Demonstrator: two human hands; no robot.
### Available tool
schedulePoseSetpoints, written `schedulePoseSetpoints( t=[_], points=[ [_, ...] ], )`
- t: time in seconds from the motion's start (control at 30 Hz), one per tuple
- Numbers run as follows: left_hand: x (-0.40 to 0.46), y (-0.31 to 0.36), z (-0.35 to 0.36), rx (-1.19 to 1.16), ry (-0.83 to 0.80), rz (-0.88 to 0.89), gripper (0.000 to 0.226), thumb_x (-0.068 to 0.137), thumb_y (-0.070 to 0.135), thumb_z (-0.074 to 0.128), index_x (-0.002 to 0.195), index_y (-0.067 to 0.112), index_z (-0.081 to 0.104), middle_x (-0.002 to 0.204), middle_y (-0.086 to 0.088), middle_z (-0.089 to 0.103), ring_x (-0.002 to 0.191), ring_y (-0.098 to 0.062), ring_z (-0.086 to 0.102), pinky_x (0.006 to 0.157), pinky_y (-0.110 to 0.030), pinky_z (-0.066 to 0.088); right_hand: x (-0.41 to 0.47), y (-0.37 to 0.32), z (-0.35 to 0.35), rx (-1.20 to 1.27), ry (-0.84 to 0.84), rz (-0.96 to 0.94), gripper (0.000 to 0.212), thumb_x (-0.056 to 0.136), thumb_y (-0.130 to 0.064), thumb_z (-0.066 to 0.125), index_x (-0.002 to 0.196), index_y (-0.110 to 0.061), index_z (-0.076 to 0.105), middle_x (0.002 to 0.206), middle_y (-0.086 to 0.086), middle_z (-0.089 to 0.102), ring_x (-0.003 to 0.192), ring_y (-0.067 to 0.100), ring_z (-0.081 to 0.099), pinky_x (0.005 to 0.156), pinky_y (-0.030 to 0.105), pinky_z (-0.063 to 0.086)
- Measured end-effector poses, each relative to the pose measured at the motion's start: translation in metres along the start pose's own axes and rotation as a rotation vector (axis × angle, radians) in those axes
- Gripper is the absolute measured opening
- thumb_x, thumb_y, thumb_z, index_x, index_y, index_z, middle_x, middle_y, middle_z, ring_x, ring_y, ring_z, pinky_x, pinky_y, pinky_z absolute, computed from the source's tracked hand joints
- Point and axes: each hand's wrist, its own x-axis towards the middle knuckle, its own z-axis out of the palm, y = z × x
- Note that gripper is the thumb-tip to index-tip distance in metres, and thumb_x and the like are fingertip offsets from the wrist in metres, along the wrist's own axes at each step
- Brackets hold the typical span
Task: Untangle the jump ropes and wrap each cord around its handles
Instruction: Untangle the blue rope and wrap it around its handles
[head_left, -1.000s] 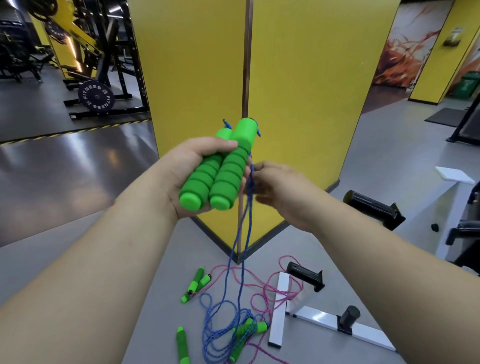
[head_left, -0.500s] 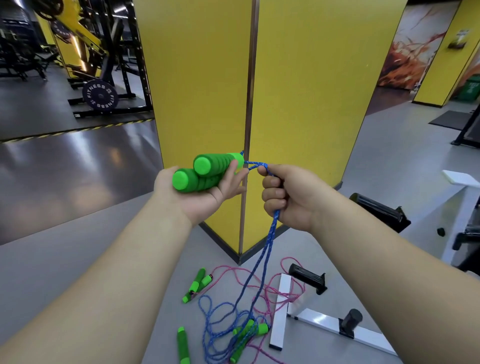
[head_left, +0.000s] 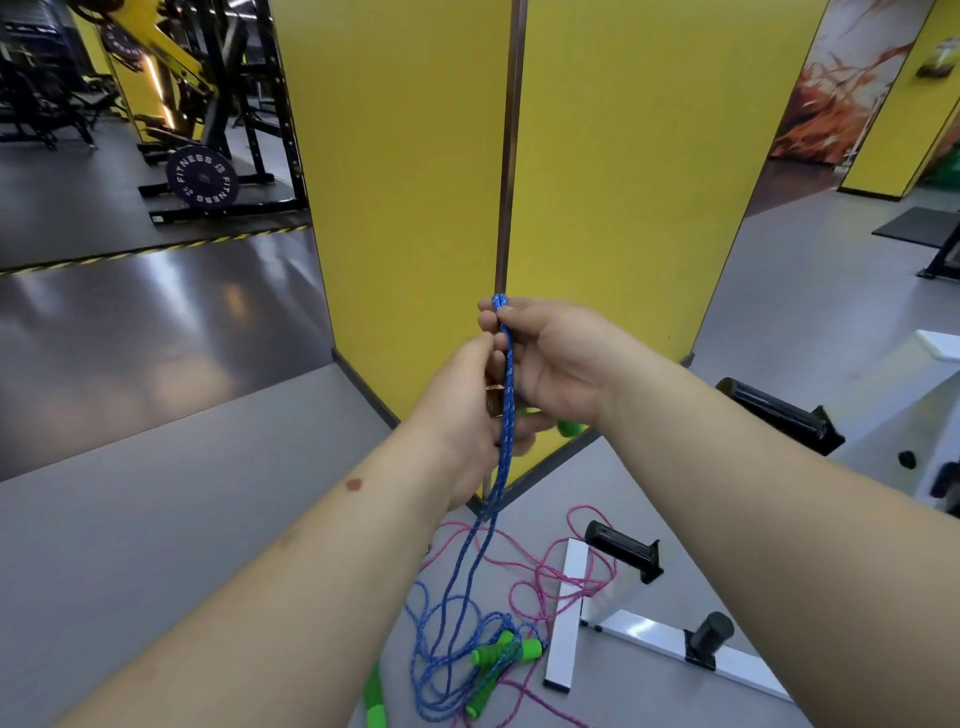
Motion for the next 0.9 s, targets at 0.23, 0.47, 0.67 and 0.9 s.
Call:
schedulePoseSetpoints(
  t=[0.23, 0.47, 0.67, 0.9],
  points=[
    [0.004, -0.007, -0.004, 0.287, -0.215, 0.056, 0.035, 0.107, 0.039, 0.044, 0.084, 0.015, 0.054, 0.060, 0.000, 0.040, 0.049, -0.013, 0.034, 0.054, -0.028, 0.034, -0.006, -0.020, -0.018, -0.144, 0.083, -0.185, 0.020, 0.105, -0.007, 0.047, 0.119, -0.002, 0.059, 0.085, 0.007, 0.065, 0.065, 0.015, 0.059, 0.063, 0.028, 0.056],
    [0.004, 0.038, 0.015, 0.037, -0.227, 0.219, 0.028, 0.111, 0.027, 0.039, 0.088, 0.016, 0.051, 0.057, 0.004, 0.033, 0.047, -0.008, 0.025, 0.045, -0.022, 0.026, -0.025, -0.007, -0.022, -0.140, -0.151, 0.016, 0.037, 0.103, -0.035, 0.043, 0.077, -0.017, 0.061, 0.069, 0.001, 0.059, 0.065, 0.018, 0.058, 0.070, 0.032, 0.050],
    [0.017, 0.091, 0.012, -0.045, -0.177, 0.231, 0.021, 0.110, 0.017, 0.039, 0.108, 0.008, 0.058, 0.062, 0.005, 0.041, 0.050, -0.008, 0.033, 0.047, -0.021, 0.033, -0.032, 0.005, -0.023, -0.366, -0.215, -0.001, 0.028, 0.105, -0.024, 0.043, 0.110, -0.010, 0.066, 0.093, 0.010, 0.071, 0.090, 0.029, 0.069, 0.096, 0.043, 0.052],
    [0.023, 0.130, 0.005, -0.128, -0.099, 0.212, 0.024, 0.108, 0.009, 0.035, 0.115, 0.005, 0.057, 0.067, 0.003, 0.045, 0.048, -0.006, 0.037, 0.046, -0.018, 0.035, -0.045, 0.003, -0.020, -0.456, -0.296, -0.016, 0.023, 0.107, -0.020, 0.045, 0.102, -0.010, 0.065, 0.075, 0.005, 0.059, 0.067, 0.022, 0.058, 0.081, 0.041, 0.055]
  ],
)
